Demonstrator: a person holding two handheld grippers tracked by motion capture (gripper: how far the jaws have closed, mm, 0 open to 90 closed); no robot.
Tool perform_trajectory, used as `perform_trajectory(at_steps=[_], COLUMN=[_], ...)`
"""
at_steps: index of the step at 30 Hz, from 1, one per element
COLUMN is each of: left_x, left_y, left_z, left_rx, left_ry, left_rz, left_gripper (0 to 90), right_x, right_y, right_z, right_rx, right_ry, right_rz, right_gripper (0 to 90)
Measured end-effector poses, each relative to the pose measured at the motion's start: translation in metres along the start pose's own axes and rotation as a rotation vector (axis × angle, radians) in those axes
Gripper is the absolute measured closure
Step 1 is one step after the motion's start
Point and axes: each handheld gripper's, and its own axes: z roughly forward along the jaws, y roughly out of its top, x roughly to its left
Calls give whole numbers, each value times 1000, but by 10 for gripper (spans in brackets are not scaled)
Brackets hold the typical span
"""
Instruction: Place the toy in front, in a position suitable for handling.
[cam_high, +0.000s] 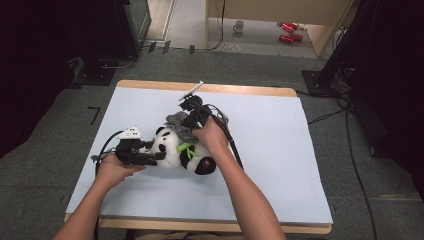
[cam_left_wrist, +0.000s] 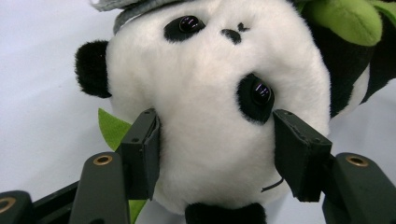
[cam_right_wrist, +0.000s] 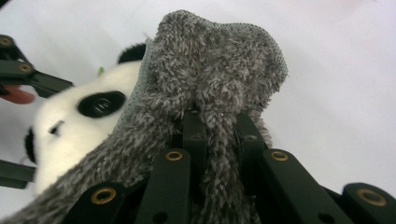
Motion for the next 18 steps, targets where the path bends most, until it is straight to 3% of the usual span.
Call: perform_trajectory(at_steps=[8,13,18], left_x=[0,2,2], left_y=[-1,-1,-2], left_z=[0,0,0], left_rx=[-4,-10,-14], left_ry=[-5,-9,-9], left_rz=[-2,-14,-9], left_gripper=[392,392,391], right_x=[-20,-42,-42], right_y=[-3,-12,-7], right_z=[-10,-28,-41], right_rx=[14,15,-23], right_ry=[-66,-106,-107], right_rz=[33,84,78], right_gripper=[799,801,801])
